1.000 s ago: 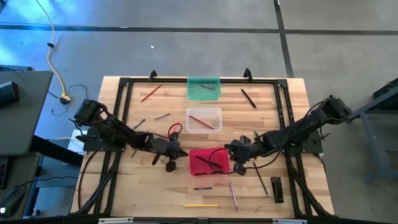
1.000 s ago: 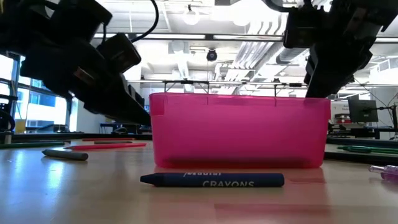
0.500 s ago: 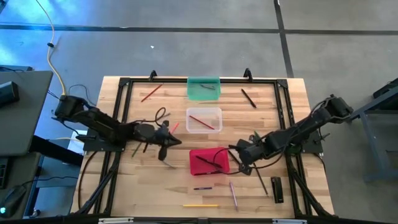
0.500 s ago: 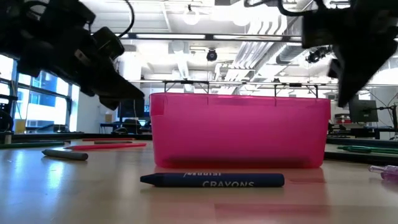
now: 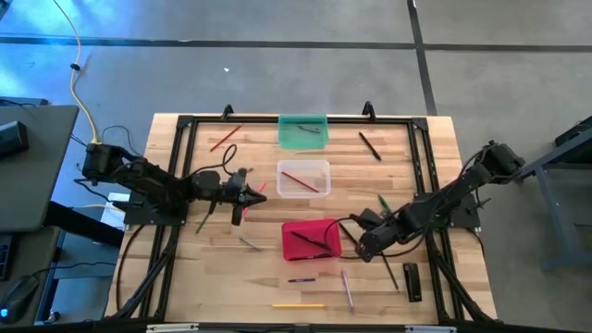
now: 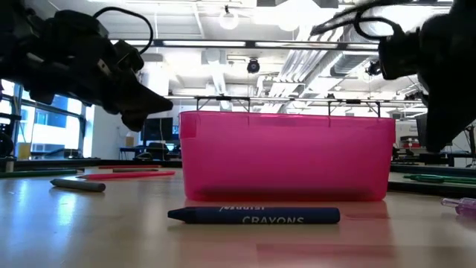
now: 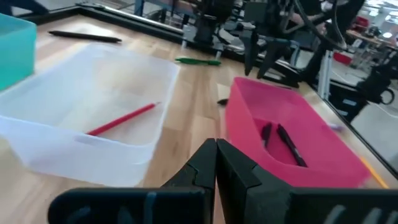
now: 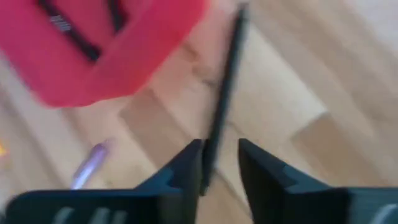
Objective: Sort crayons/erasers/pens/pencils in bins
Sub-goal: Put the green pen into the red bin
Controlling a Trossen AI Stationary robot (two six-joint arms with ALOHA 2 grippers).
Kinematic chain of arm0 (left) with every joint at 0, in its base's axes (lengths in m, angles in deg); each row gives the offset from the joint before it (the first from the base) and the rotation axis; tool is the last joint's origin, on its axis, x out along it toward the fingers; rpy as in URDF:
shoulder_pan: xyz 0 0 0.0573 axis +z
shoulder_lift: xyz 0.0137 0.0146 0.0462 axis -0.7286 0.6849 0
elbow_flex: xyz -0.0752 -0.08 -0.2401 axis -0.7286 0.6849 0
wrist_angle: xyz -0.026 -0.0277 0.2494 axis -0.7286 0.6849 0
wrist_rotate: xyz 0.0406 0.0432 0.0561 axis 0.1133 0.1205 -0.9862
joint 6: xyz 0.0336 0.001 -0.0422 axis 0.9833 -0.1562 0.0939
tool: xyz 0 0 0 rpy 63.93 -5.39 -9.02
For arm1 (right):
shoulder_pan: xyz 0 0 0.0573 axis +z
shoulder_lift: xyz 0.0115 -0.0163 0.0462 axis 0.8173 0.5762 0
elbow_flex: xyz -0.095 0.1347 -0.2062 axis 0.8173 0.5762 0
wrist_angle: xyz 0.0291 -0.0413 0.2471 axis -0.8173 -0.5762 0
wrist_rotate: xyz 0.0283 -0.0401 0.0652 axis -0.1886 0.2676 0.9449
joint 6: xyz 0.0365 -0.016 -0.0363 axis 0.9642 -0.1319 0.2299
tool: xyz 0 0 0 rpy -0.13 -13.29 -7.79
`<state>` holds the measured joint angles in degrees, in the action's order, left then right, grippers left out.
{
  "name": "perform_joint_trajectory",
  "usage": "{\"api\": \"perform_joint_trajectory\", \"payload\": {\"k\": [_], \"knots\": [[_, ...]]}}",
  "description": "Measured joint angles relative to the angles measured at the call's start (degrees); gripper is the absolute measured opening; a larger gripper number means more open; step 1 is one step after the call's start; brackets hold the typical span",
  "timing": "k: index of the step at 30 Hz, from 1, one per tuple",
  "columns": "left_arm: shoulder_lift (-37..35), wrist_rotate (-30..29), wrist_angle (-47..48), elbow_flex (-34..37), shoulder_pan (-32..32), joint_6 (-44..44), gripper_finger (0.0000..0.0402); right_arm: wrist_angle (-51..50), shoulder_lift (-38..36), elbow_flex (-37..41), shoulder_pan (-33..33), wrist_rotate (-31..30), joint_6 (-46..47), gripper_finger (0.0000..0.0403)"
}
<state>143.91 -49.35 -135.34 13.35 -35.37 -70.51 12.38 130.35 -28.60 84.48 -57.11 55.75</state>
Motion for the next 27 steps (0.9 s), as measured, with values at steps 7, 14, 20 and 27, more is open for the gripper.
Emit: {"api": "perform_joint_trajectory", "payload": {"k": [7,14,20,27], "knots": [[0.02,1.99,-0.42,0.0,3.46,-0.39,0.0,-17.69,0.0,0.0,-4.42,-0.33,3.55,0.0201],[0.04,2.02,-0.42,0.0,6.41,-0.41,0.0,-18.11,-4.07,5.52,-15.22,1.51,-5.65,0.0194],[0.04,4.84,-0.37,0.0,8.91,-0.39,0.0,-17.05,-13.03,11.35,-24.09,2.93,-10.96,0.0186],[0.04,5.89,-0.35,0.0,10.84,-0.13,0.0,-13.32,-15.66,16.98,-26.92,6.91,-11.71,0.0185]]}}
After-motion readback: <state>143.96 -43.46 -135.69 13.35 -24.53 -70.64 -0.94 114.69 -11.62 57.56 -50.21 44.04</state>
